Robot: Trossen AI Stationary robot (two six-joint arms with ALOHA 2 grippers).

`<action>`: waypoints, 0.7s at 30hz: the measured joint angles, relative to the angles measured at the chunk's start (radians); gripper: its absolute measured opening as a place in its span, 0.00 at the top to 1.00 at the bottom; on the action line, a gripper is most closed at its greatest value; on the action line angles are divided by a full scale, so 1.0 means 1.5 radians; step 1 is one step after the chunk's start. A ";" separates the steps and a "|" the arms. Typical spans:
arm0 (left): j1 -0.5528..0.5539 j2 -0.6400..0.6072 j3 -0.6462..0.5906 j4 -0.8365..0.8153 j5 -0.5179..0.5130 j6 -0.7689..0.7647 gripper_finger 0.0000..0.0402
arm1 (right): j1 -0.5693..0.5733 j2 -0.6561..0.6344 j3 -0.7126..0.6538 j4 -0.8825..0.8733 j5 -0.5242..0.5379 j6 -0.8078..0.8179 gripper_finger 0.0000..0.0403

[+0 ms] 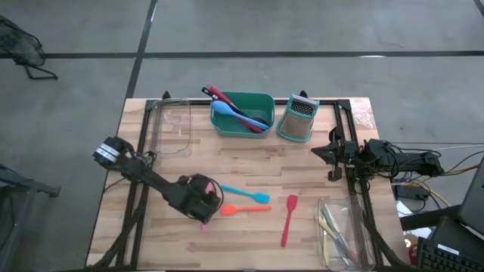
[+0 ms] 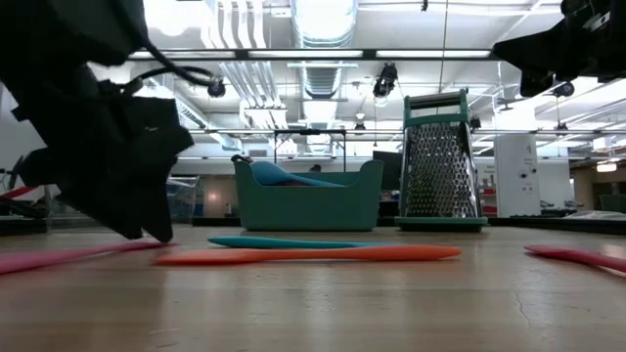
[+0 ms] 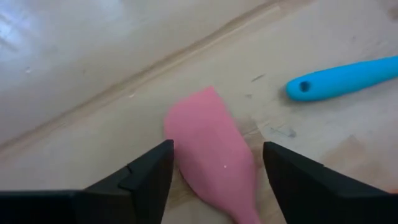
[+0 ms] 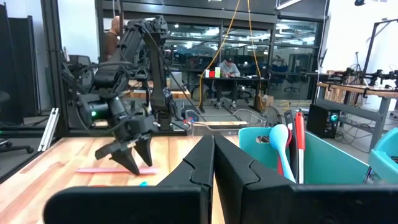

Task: Pick & Place Kitchen Items
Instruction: Put the pink spatula into the left transparent bin

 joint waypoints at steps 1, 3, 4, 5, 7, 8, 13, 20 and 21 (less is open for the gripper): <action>0.000 0.007 0.000 0.000 0.001 0.000 0.37 | 0.000 0.000 0.000 0.000 0.000 0.000 0.98; 0.000 0.017 0.000 0.000 -0.002 -0.002 0.37 | 0.000 0.000 0.000 0.000 0.000 -0.001 0.98; -0.001 0.022 0.000 0.000 -0.004 -0.003 0.37 | 0.000 0.000 0.000 0.000 0.000 0.000 0.98; -0.001 0.027 0.001 0.001 -0.005 -0.004 0.37 | 0.000 0.000 0.000 0.000 0.000 0.000 0.98; -0.001 0.032 0.001 0.002 -0.007 -0.009 0.37 | 0.000 0.000 0.000 0.000 0.000 -0.001 0.98; -0.001 0.036 0.001 0.004 -0.006 -0.009 0.37 | 0.000 0.000 0.000 0.000 0.000 -0.001 0.98; 0.000 0.051 0.000 0.003 0.006 -0.016 0.41 | 0.000 0.000 0.000 0.000 0.000 -0.001 0.98; 0.001 0.064 -0.021 0.006 0.019 -0.027 0.65 | 0.000 0.000 0.000 0.000 0.000 0.000 0.98; 0.001 0.064 -0.025 0.007 0.019 -0.030 0.69 | 0.000 0.000 0.000 0.000 0.000 -0.001 0.98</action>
